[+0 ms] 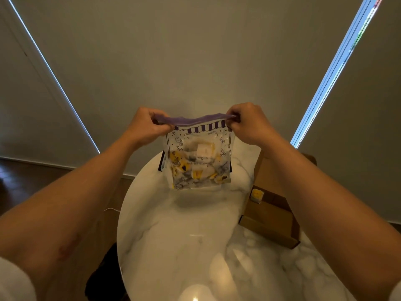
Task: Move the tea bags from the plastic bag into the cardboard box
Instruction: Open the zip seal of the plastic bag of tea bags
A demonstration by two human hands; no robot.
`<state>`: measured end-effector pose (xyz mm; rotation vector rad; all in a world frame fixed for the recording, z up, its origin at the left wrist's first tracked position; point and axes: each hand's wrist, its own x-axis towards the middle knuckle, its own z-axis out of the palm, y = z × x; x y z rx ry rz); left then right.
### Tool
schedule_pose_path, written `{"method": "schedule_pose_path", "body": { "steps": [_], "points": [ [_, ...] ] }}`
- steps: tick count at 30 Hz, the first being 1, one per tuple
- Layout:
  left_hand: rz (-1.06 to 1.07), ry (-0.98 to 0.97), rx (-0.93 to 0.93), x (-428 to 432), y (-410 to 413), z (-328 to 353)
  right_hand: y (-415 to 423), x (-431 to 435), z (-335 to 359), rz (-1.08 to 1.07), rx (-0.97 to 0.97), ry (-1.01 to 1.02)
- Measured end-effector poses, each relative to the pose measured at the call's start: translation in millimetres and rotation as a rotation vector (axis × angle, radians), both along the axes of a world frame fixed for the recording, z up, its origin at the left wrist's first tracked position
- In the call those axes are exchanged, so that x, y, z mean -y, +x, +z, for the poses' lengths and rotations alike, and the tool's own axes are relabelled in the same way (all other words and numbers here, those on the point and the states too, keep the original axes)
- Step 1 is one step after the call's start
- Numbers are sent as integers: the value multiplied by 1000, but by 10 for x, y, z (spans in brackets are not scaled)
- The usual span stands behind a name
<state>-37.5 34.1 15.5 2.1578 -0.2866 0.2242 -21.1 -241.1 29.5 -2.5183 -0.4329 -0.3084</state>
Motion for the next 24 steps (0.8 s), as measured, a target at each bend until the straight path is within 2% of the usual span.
{"method": "schedule_pose_path", "body": {
  "steps": [8, 12, 20, 24],
  "points": [
    [-136, 174, -149, -68, -73, -431, -208, -27, -599, 34, -119, -73],
    [-188, 231, -144, -79, -138, -768, -324, -34, -1026, 48, -106, -97],
    [-206, 184, 147, -108, -385, -1344, -614, 12, -1588, 86, 84, -2],
    [-229, 181, 276, -153, -564, -1454, -797, 34, -1659, 93, 174, -42]
  ]
}}
